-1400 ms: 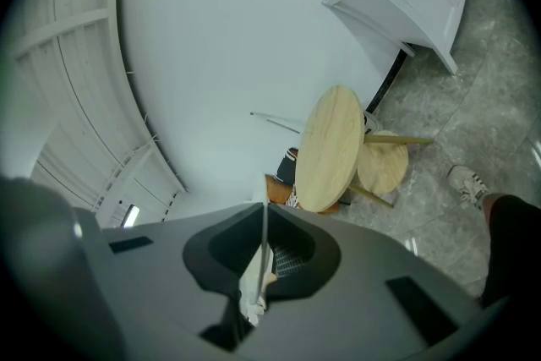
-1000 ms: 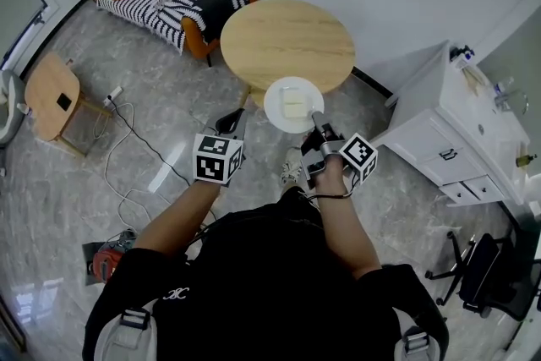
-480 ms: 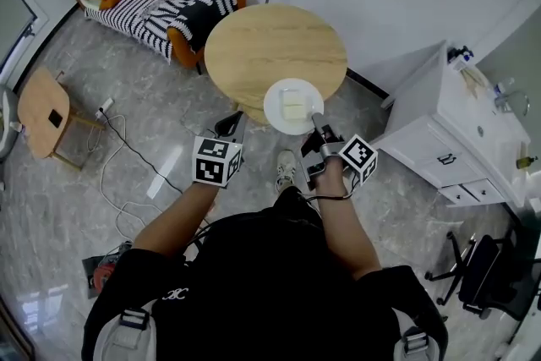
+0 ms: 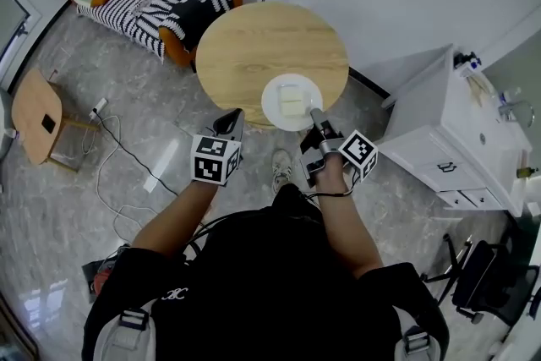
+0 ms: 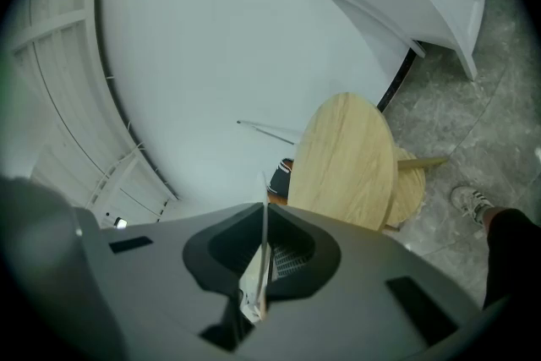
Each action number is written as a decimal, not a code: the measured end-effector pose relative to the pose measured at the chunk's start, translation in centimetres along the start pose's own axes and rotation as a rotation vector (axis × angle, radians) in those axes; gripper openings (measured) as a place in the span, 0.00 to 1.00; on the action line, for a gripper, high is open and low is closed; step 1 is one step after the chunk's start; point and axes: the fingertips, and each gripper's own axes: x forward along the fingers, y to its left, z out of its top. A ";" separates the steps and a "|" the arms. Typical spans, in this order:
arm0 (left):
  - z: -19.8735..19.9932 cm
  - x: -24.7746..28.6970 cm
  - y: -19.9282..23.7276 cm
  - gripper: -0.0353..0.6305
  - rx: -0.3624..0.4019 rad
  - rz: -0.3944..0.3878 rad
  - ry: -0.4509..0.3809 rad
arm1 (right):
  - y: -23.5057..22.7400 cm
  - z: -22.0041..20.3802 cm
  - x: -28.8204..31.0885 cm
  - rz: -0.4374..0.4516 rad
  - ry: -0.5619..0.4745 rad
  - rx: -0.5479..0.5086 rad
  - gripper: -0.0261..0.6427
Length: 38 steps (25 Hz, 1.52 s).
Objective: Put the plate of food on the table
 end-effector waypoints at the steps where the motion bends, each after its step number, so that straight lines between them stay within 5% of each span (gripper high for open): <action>1: 0.4 0.7 0.3 0.06 -0.006 0.001 -0.001 | 0.2 0.5 0.6 0.000 0.005 -0.003 0.07; 17: 5.7 11.3 1.9 0.06 -0.054 0.005 0.016 | -0.3 8.4 8.6 -0.019 0.060 0.001 0.07; 38: 12.2 20.1 5.7 0.06 -0.066 0.120 0.006 | -1.5 15.3 19.2 -0.015 0.225 -0.012 0.07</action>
